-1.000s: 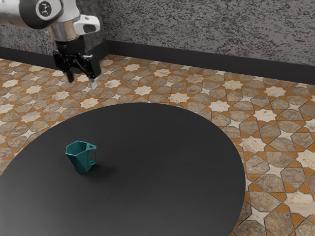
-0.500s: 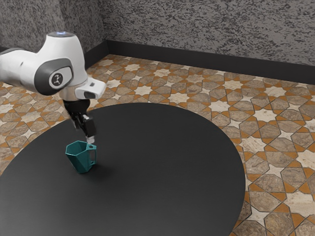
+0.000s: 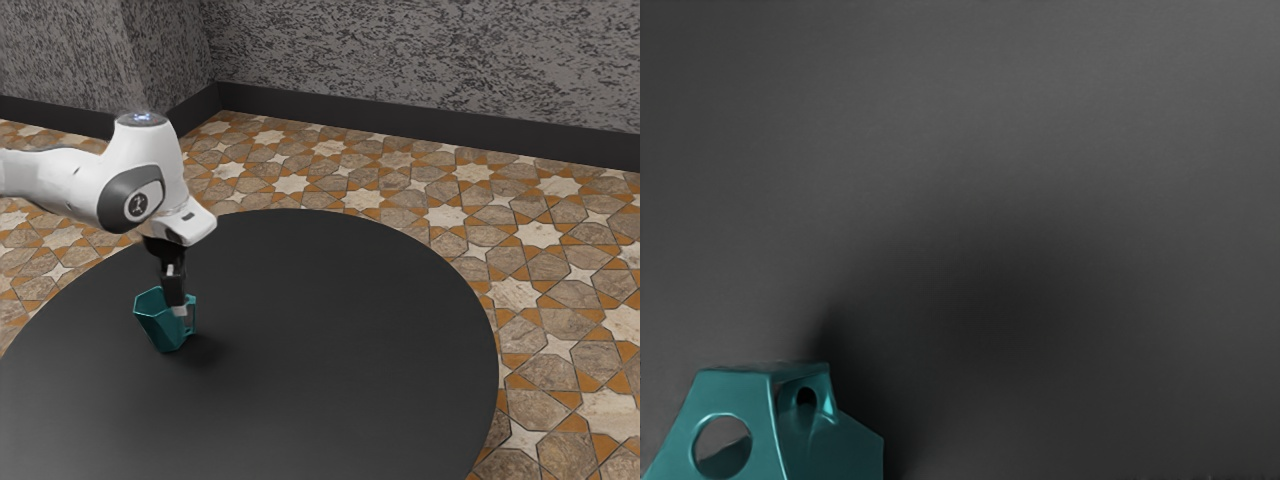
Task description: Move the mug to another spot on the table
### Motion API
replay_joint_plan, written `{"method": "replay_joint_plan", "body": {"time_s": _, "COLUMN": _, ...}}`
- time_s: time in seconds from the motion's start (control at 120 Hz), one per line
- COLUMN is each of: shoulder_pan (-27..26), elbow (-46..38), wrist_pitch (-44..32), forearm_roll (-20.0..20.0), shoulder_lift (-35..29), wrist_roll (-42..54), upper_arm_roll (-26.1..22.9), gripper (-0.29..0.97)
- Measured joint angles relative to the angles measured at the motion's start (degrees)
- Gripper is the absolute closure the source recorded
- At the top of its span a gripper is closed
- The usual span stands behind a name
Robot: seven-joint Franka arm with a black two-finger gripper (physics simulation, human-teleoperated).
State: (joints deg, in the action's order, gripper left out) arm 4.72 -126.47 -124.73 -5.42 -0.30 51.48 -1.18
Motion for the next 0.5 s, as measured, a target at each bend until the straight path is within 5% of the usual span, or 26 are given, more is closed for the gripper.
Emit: {"method": "replay_joint_plan", "body": {"time_s": 0.5, "shoulder_pan": -1.1, "elbow": 3.1, "wrist_pitch": -1.0, "forearm_roll": -3.9, "shoulder_lift": 6.0, "wrist_roll": 2.7, "upper_arm_roll": -0.7, "gripper": 0.00}}
